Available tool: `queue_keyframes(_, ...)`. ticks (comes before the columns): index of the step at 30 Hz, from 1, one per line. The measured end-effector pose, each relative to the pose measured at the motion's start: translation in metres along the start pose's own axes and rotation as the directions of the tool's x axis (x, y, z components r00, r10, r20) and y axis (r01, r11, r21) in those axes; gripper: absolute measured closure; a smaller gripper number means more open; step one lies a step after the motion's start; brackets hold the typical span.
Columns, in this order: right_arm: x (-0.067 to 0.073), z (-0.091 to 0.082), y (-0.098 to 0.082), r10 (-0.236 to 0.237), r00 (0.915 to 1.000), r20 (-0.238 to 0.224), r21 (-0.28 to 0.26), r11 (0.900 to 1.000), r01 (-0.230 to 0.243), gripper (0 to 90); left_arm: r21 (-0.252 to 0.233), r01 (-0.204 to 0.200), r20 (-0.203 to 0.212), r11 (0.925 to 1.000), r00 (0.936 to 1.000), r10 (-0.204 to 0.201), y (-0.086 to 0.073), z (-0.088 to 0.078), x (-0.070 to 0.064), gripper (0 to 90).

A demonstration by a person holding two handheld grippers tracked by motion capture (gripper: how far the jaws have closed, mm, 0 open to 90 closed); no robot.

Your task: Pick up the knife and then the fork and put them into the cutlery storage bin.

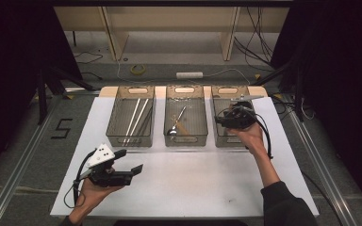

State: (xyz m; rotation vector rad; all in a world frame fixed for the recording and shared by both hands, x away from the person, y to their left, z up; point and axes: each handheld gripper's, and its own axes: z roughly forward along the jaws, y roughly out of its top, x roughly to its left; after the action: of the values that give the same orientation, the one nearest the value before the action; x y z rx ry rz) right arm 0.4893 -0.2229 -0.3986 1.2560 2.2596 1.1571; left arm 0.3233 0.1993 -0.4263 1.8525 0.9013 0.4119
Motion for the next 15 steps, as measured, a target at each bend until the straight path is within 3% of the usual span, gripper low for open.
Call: queue_keyframes(15,0.038,-0.028,-0.028,-0.028,0.9970,-0.072,-0.123,0.992,0.019,38.8,-0.008,0.013,0.008,0.9999,0.9999,-0.013,0.000,0.000,0.001,15.9)
